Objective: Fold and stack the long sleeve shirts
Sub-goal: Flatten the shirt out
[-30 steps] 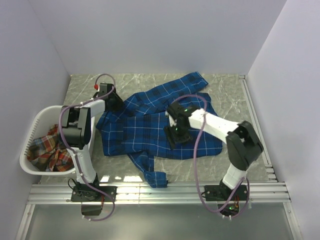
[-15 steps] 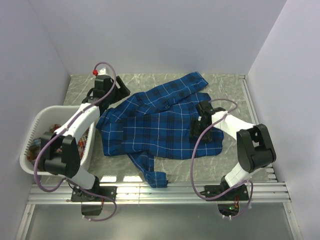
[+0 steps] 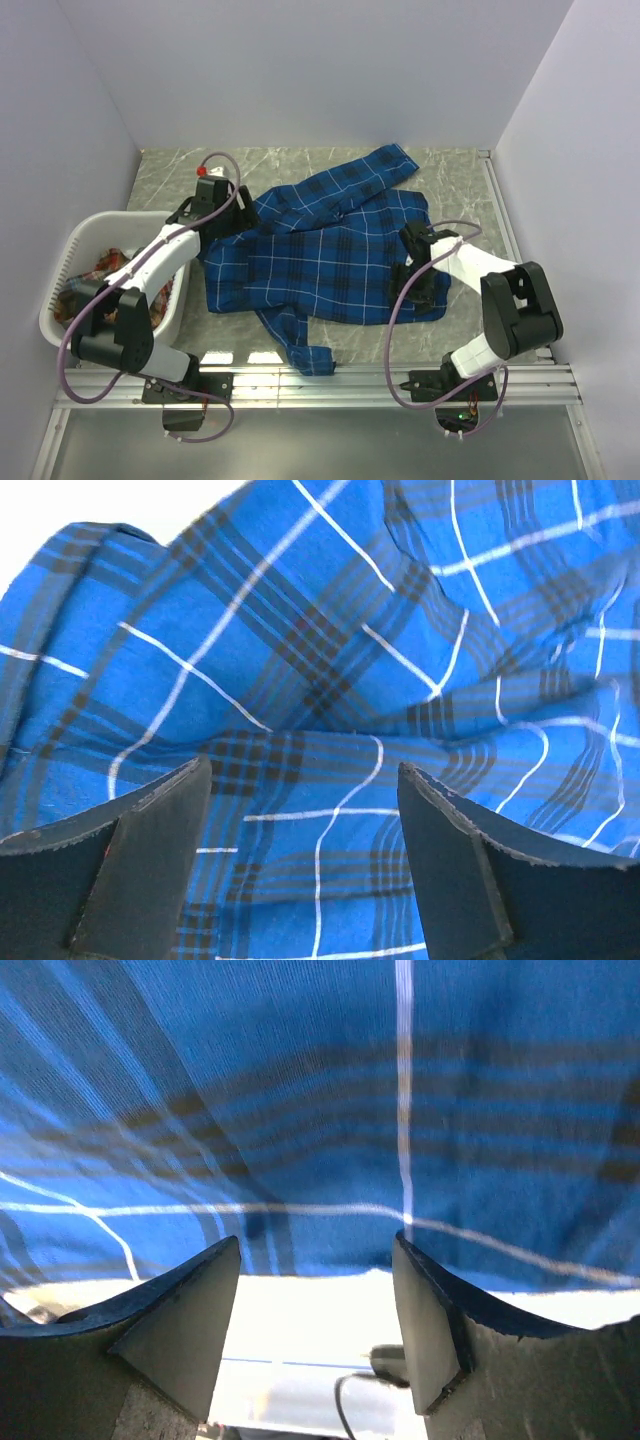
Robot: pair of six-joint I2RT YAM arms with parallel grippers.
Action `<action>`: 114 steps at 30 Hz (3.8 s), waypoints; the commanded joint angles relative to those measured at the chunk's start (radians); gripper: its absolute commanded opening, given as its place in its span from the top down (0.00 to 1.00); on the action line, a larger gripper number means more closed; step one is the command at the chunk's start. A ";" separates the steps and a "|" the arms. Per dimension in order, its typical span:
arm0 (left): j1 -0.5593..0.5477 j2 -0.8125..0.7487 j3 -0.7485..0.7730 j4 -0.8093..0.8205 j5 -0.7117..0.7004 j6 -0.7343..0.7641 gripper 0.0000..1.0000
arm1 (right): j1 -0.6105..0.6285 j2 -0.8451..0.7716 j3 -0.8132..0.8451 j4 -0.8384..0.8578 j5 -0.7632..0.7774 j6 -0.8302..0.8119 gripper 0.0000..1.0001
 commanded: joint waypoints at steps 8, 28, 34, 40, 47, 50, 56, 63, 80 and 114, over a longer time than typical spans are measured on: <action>-0.189 0.076 0.152 -0.041 0.033 0.137 0.19 | -0.004 -0.087 0.376 0.099 0.063 -0.052 0.33; -0.275 0.056 -0.084 -0.304 0.153 0.056 0.18 | -0.002 0.263 0.363 0.239 0.008 0.015 0.33; -0.275 0.065 -0.143 -0.410 0.319 0.060 0.19 | -0.011 0.210 0.217 0.143 0.046 0.051 0.32; -0.281 -0.104 -0.290 -0.446 0.433 0.019 0.19 | -0.036 0.108 0.135 0.090 0.063 0.054 0.32; -0.261 -0.271 -0.099 -0.358 0.207 0.054 0.17 | -0.034 -0.052 0.246 0.190 0.075 -0.012 0.32; -0.218 -0.173 0.032 -0.280 0.133 0.074 0.17 | -0.028 -0.044 0.302 0.250 0.034 -0.024 0.32; -0.168 0.181 0.355 -0.231 -0.071 0.067 0.17 | -0.002 0.017 0.336 0.297 0.019 -0.012 0.32; -0.168 0.555 0.665 -0.202 -0.116 0.040 0.31 | 0.016 0.014 0.244 0.349 -0.003 0.012 0.32; -0.168 0.859 0.805 -0.022 -0.038 -0.016 0.60 | 0.026 0.088 0.125 0.389 -0.075 0.020 0.32; 0.081 0.765 0.787 0.168 0.127 -0.165 0.19 | -0.028 0.038 0.394 0.211 0.141 0.002 0.30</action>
